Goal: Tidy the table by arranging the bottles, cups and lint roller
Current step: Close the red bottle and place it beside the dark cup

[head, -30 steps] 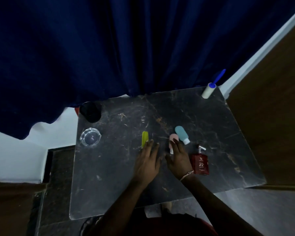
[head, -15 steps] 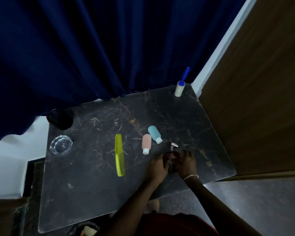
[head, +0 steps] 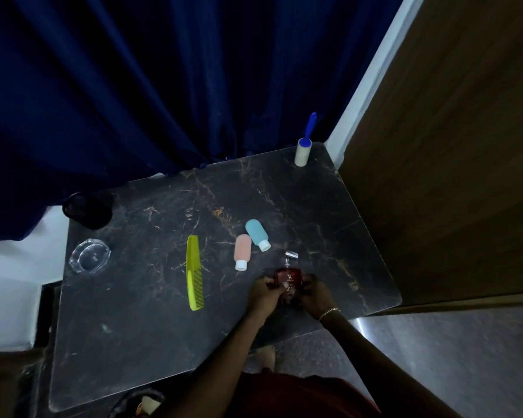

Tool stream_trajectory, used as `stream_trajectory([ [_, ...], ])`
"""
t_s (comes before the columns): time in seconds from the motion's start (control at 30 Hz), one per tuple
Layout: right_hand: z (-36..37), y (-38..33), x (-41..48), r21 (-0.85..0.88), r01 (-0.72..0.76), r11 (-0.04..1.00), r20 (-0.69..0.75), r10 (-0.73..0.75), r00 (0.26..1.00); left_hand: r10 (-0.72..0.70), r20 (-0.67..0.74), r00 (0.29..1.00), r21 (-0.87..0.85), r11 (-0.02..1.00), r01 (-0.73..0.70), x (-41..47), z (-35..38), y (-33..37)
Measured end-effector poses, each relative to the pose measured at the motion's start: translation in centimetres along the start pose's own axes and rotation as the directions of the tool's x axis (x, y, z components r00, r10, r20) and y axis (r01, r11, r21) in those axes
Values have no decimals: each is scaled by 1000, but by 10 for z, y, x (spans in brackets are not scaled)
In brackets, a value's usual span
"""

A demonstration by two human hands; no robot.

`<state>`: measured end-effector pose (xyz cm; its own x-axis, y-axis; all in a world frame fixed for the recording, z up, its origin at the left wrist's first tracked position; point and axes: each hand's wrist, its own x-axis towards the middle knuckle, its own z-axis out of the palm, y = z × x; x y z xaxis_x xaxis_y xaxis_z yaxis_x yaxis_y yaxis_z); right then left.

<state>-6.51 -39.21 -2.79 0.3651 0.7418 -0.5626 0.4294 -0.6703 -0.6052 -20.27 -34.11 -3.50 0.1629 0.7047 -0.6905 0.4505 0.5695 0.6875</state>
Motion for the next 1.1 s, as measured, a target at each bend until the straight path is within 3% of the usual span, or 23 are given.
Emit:
stream_trajectory([
  [0.13, -4, 0, -7, 92, 96, 991, 6, -97, 995, -12, 105, 994, -172, 985, 31, -6, -6, -3],
  [0.3, -4, -8, -5, 150, 265, 953, 60, -277, 959, -30, 79, 996, -304, 951, 53, -10, -17, -1],
  [0.37, -7, -16, 2, 84, 252, 964, -48, -248, 967, -54, 93, 994, -347, 934, 84, -12, -26, -2],
  [0.47, -13, -31, 14, -154, 241, 958, -130, -261, 956, -54, 107, 993, -374, 923, 91, -17, -36, -5],
  [0.53, -18, -43, 25, -269, 247, 931, -131, -289, 948, -54, 103, 993, -365, 927, 88, -20, -41, -5],
  [0.73, -19, -64, 40, -413, 175, 894, -23, -202, 979, -13, 72, 997, -347, 937, 37, -27, -52, -2],
  [0.87, -17, -62, 43, -469, 197, 861, -7, -227, 974, 24, 40, 999, -332, 943, -10, -32, -59, -3],
  [0.97, -14, -59, 45, -397, 189, 898, -43, -223, 974, 62, -10, 998, -263, 963, -63, -38, -64, -1],
  [1.1, -20, -72, 35, 32, 199, 980, -76, -196, 978, 140, -69, 988, -174, 973, -150, -48, -73, 1],
])
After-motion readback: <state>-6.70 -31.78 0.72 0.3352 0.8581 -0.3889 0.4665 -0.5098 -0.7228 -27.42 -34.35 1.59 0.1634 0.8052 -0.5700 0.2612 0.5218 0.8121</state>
